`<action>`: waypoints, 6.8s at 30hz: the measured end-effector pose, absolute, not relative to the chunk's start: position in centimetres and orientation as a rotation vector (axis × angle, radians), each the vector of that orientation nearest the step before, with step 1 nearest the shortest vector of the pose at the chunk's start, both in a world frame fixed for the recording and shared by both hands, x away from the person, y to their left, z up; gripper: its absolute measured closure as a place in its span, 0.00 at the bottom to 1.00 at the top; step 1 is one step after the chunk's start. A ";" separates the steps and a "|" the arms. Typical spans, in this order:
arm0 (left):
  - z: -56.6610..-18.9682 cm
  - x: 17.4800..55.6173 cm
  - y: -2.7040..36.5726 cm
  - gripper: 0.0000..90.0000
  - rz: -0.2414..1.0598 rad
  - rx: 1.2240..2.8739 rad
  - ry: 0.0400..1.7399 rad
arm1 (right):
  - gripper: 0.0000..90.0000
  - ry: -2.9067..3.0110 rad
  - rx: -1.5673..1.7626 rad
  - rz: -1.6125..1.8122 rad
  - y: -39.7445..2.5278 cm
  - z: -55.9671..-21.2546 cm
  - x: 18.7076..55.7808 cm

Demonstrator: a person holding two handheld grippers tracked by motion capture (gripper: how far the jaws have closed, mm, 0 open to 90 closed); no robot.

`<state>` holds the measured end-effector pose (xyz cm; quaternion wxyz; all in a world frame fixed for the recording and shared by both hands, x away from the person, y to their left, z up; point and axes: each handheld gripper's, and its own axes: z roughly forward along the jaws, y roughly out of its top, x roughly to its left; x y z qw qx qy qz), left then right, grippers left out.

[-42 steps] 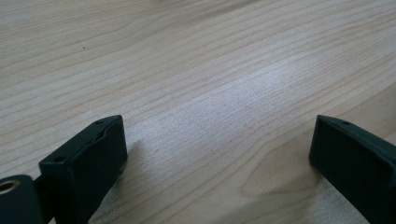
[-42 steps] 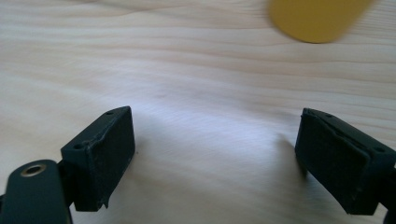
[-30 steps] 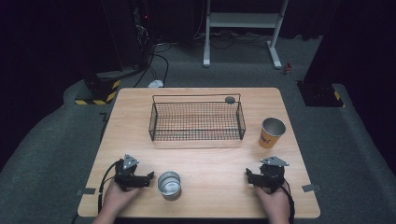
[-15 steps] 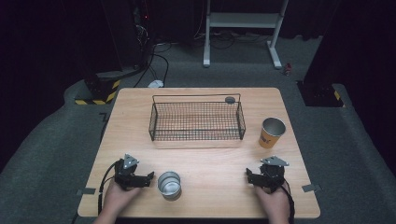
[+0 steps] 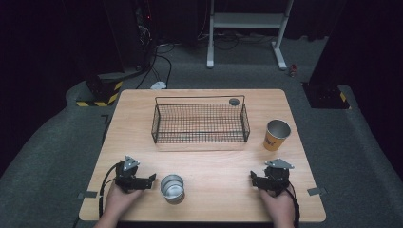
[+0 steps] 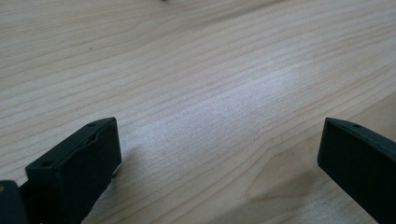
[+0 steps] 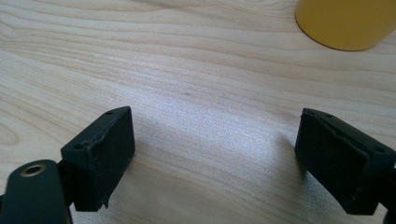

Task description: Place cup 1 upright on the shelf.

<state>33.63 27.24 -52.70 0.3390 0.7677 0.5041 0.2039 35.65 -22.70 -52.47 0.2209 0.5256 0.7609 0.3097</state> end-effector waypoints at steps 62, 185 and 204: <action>-53.1 33.2 27.9 0.00 0.558 2.034 1.328 | 0.14 1.838 1.443 0.967 -26.4 -48.9 36.2; -53.1 33.2 27.9 0.00 0.556 2.033 1.326 | 0.16 1.746 1.424 1.030 -24.3 -46.9 41.8; -53.1 33.3 27.9 0.00 0.557 2.033 1.323 | 0.16 1.756 1.341 1.054 -22.3 -47.0 38.4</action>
